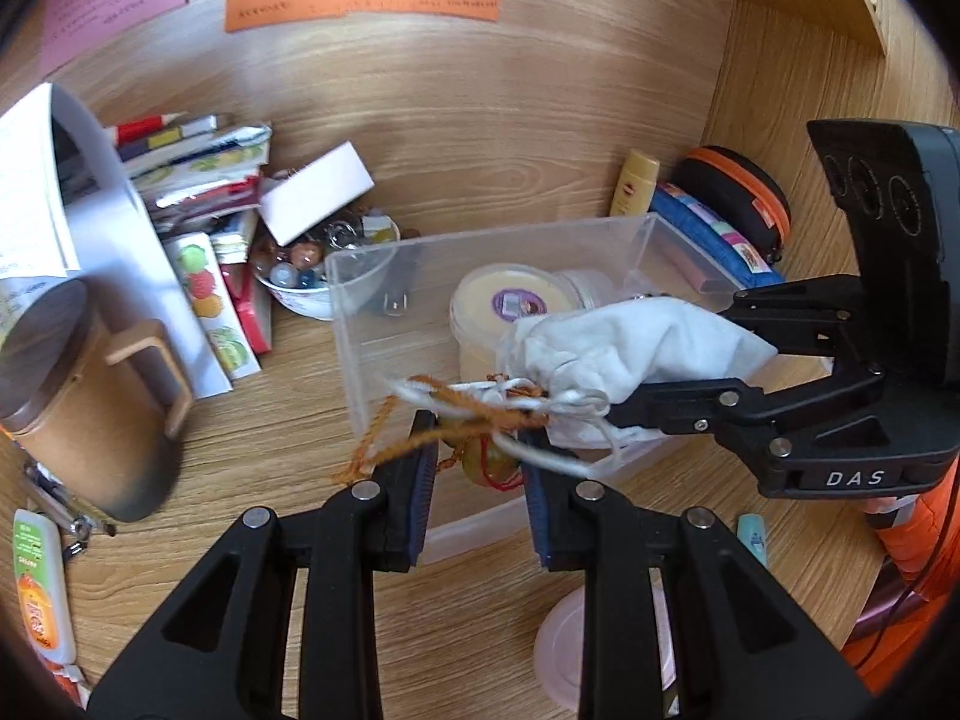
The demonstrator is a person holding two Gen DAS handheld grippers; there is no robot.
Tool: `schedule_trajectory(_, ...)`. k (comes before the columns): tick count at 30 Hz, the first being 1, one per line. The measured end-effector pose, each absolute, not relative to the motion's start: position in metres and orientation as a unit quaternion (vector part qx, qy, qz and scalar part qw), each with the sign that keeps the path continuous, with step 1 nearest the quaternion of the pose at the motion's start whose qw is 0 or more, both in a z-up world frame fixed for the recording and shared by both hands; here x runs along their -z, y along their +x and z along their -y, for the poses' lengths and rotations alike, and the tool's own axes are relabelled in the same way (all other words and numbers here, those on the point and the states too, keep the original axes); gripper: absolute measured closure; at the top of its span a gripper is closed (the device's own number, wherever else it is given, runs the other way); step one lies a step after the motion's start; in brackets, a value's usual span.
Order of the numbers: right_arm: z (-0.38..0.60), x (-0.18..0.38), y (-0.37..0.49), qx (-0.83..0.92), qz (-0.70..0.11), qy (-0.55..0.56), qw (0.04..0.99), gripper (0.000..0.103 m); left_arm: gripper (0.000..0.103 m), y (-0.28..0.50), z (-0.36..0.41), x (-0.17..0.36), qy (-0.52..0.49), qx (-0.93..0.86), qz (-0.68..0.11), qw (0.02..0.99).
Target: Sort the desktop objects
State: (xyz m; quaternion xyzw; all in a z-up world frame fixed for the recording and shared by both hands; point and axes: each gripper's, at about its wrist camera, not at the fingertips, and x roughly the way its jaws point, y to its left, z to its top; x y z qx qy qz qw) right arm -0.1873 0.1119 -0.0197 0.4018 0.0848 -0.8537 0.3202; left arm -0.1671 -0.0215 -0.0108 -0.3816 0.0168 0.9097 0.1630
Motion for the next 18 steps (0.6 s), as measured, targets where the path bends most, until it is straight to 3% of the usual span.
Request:
schedule_trajectory(12,-0.113,0.017,-0.187,0.854,-0.101,0.413,0.299,0.073,0.076,-0.159,0.022,0.007,-0.392,-0.906,-0.029,0.159)
schedule_trajectory(15,-0.116,0.015,-0.185,0.855,-0.098,0.415,0.296,0.069,0.076,-0.154,0.025,0.004,-0.391,-0.906,-0.033,0.157)
schedule_trajectory(18,-0.119,0.011,-0.181,0.856,-0.092,0.411,0.300,0.056,0.076,-0.151,0.028,0.003,-0.392,-0.907,-0.034,0.152)
